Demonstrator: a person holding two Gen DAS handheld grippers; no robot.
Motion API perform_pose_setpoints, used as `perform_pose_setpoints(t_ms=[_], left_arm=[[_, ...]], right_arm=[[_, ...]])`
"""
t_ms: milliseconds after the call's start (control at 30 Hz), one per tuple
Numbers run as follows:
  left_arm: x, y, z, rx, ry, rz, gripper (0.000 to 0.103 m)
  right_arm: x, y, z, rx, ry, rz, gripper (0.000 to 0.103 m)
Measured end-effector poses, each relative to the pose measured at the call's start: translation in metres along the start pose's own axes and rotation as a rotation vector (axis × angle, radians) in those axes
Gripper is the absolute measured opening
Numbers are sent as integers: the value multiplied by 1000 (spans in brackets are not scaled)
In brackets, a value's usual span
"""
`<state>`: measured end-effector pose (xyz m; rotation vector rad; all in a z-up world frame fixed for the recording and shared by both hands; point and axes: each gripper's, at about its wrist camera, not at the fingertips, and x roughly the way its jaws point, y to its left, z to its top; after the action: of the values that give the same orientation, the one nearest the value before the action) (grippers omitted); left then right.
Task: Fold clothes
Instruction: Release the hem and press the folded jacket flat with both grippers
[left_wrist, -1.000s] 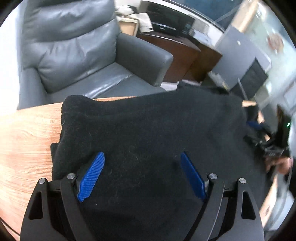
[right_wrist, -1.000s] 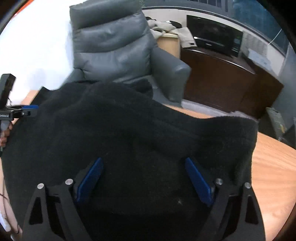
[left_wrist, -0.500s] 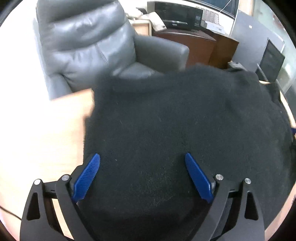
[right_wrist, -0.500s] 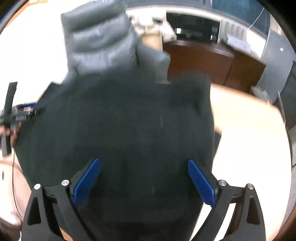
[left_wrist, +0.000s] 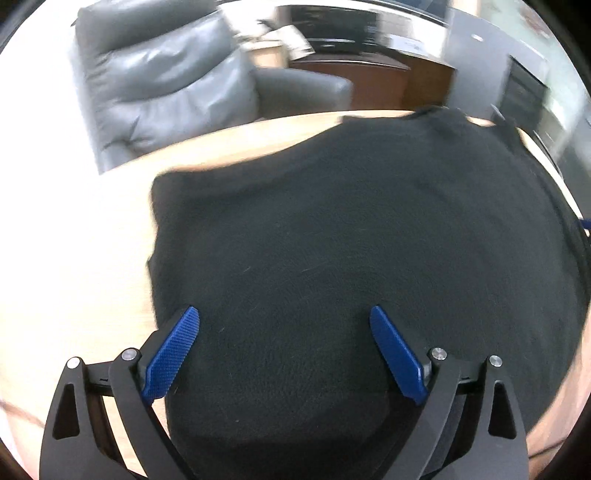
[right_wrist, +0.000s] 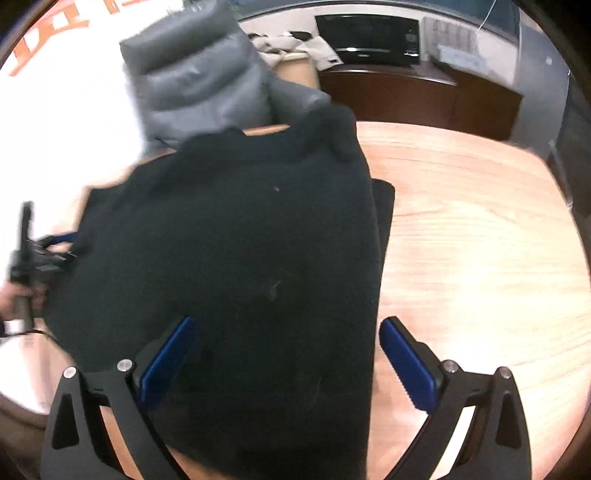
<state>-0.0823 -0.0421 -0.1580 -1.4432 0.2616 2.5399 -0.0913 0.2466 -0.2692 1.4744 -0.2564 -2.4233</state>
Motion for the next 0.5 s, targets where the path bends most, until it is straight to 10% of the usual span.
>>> perform_pose_setpoints(t_ms=[333,500], left_arm=[[4,-108,34,566,-89,-197,94],[37,-107,33,551,-12,-265,91]], right_arm=[[3,-64,-60,163,164,234,86],[16,-55,-59,165,118,320,70]])
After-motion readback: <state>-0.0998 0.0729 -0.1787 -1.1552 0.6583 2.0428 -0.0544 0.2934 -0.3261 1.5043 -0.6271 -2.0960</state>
